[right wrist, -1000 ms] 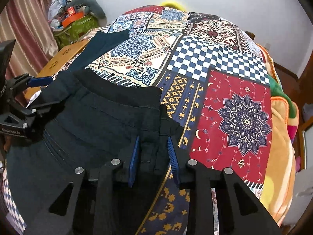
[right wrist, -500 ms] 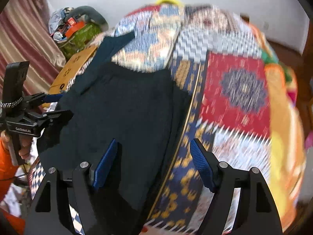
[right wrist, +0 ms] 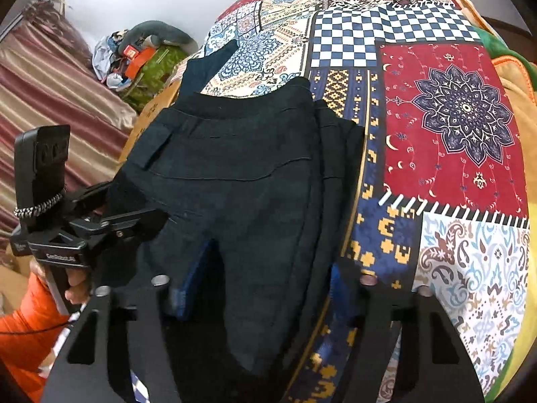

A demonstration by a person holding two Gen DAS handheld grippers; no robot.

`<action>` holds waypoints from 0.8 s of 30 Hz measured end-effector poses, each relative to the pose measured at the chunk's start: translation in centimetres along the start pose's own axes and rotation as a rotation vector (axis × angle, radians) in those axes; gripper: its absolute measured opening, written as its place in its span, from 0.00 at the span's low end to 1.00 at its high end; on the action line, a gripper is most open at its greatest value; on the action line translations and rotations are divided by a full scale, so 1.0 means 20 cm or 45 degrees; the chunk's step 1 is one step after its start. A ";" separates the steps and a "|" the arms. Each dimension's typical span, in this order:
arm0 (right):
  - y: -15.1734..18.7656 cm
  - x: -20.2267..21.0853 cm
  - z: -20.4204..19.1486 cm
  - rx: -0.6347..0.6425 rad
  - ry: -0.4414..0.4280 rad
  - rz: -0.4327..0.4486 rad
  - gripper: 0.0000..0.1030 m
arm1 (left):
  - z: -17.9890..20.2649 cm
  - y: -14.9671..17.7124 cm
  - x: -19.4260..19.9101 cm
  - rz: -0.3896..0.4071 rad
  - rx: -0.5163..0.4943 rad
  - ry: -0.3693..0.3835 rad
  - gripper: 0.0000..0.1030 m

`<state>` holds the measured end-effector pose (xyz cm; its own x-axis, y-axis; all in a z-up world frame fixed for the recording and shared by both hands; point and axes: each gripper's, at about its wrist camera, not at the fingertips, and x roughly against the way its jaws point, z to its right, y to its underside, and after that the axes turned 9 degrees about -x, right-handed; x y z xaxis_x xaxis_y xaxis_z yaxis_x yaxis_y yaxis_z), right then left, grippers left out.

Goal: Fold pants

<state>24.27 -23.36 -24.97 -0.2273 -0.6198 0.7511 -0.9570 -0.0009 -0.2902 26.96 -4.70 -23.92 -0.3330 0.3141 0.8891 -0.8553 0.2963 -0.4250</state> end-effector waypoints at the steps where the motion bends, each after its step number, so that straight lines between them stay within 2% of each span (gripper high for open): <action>1: -0.01 0.00 0.00 -0.017 0.008 0.005 0.44 | -0.01 0.00 0.01 -0.003 0.009 -0.004 0.69; 5: -0.01 0.02 -0.05 0.013 0.053 0.061 0.27 | -0.01 0.00 0.06 0.047 0.010 -0.069 0.45; 6: -0.01 0.03 -0.06 0.018 0.056 0.075 0.23 | -0.02 0.00 0.07 0.054 0.018 -0.072 0.42; 9: -0.02 0.06 -0.10 0.051 0.067 0.106 0.21 | -0.03 0.00 0.11 0.069 0.036 -0.060 0.34; 15: -0.01 0.14 -0.20 0.132 0.058 0.172 0.19 | 0.02 0.04 0.23 0.142 -0.010 -0.083 0.24; 24: -0.09 0.22 -0.47 0.306 0.040 0.277 0.19 | -0.06 0.08 0.58 0.333 0.028 -0.151 0.22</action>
<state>23.22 -18.72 -15.46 -0.4307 -0.6011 0.6732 -0.8163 -0.0588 -0.5747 22.35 0.53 -14.53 -0.5864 0.2695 0.7639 -0.7421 0.1992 -0.6400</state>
